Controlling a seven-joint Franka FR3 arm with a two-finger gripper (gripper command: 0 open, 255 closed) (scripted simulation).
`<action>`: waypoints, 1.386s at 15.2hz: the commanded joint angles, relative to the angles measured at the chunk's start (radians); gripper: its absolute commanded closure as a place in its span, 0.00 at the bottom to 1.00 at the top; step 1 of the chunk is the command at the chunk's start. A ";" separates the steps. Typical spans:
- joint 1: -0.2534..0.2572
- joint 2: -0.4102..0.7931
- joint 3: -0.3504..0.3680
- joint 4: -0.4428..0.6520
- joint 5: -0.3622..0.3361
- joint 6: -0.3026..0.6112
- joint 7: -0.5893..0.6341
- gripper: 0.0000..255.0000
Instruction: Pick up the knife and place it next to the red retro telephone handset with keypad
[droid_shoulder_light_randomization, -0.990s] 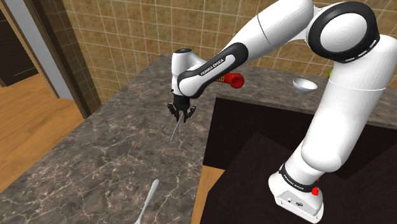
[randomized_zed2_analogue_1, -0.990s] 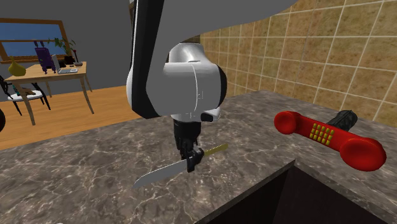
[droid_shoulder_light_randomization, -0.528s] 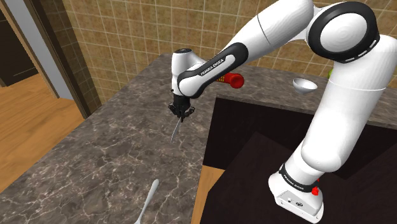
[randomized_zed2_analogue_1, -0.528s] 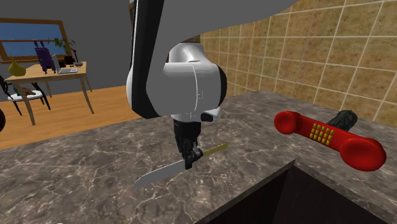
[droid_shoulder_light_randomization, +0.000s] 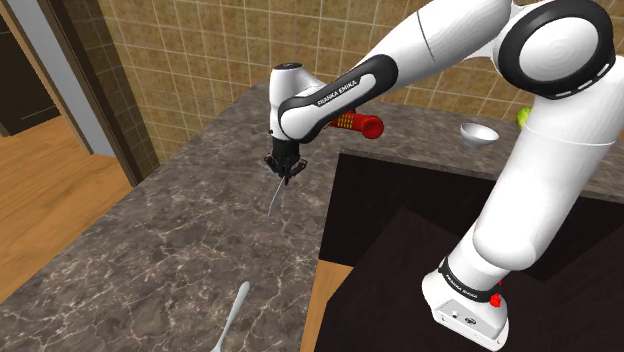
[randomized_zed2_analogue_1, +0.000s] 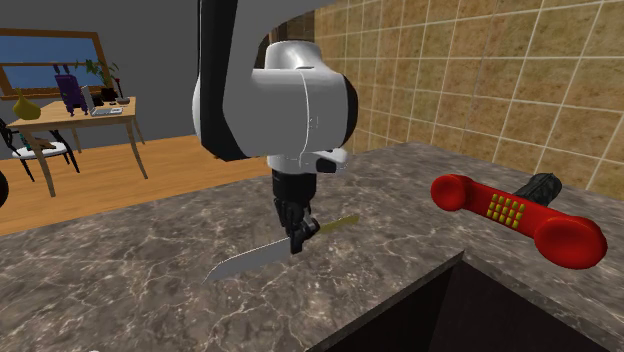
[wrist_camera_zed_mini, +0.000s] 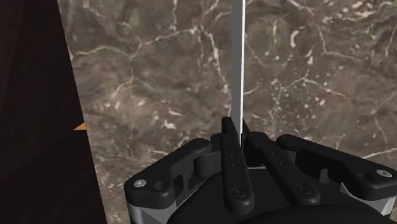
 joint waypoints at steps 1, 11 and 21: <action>-0.001 -0.017 0.002 0.010 0.008 -0.026 -0.004 1.00; -0.006 -0.086 0.006 0.070 0.037 -0.152 -0.022 1.00; -0.009 -0.135 0.005 0.152 0.055 -0.280 -0.033 1.00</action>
